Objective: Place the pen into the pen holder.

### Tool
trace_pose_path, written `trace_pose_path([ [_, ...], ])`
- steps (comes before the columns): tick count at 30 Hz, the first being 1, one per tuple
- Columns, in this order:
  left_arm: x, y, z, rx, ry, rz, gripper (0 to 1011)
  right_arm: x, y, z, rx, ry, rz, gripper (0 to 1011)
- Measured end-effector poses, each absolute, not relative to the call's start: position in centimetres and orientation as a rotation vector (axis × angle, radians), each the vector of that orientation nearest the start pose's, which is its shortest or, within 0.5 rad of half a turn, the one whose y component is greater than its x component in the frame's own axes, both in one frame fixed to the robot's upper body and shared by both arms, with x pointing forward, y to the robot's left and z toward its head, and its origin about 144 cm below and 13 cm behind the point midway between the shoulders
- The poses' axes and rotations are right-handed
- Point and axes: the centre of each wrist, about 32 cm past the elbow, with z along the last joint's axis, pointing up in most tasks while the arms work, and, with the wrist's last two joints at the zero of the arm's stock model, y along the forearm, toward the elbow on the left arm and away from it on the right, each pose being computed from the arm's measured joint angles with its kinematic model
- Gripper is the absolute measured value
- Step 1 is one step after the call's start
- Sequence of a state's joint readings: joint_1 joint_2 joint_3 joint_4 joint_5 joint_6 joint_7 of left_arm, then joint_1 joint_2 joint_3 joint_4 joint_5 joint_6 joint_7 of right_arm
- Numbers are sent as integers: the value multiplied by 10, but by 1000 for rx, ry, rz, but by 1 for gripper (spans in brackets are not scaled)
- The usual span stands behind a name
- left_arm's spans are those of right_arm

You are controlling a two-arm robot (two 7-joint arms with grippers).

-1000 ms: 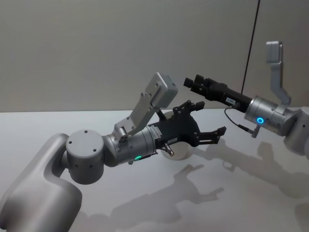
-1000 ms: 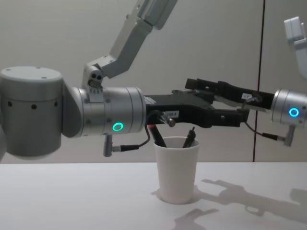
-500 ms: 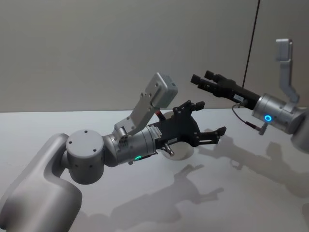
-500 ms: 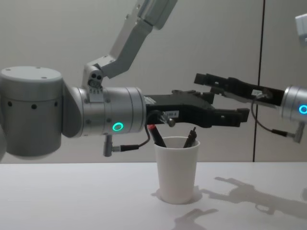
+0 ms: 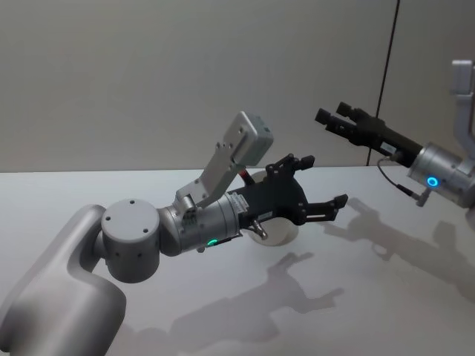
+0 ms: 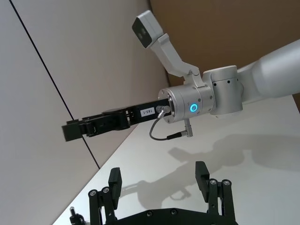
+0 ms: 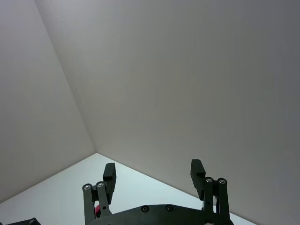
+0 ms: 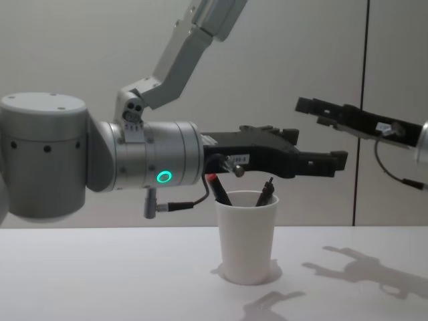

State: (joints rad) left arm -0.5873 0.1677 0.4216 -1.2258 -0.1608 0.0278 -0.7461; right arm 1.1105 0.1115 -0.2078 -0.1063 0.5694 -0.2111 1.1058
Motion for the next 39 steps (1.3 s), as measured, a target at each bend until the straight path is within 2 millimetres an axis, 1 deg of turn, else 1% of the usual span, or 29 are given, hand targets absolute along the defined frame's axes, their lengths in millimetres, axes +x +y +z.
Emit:
trace_pose_path([
  [4,598,171,1245,108,-212,507,1000,685,-294,1203,290,186,-661,1002],
  [8,598,171,1245,108,-212,507,1000,677,-299,1200,306,176,-682,1002],
  [10,598,171,1245,108,-212,507,1000,667,-304,1199,316,170,-709,1002],
  [11,598,171,1245,108,-212,507,1000,667,-304,1199,316,170,-709,1002],
  [20,598,171,1245,108,-212,507,1000,629,-315,1198,335,149,-786,1002],
  [23,598,171,1245,108,-212,507,1000,620,-317,1198,336,142,-805,1002],
  [26,598,171,1245,108,-212,507,1000,605,-321,1198,337,136,-841,1002],
  [29,598,171,1245,108,-212,507,1000,596,-323,1197,336,134,-863,1002],
  [32,598,171,1245,108,-212,507,1000,582,-327,1196,333,133,-895,1002],
  [35,598,171,1245,108,-212,507,1000,575,-329,1196,331,135,-916,1002],
  [36,598,171,1245,108,-212,507,1000,569,-331,1195,330,136,-930,1002],
  [39,598,171,1245,108,-212,507,1000,561,-333,1194,327,138,-948,1002],
])
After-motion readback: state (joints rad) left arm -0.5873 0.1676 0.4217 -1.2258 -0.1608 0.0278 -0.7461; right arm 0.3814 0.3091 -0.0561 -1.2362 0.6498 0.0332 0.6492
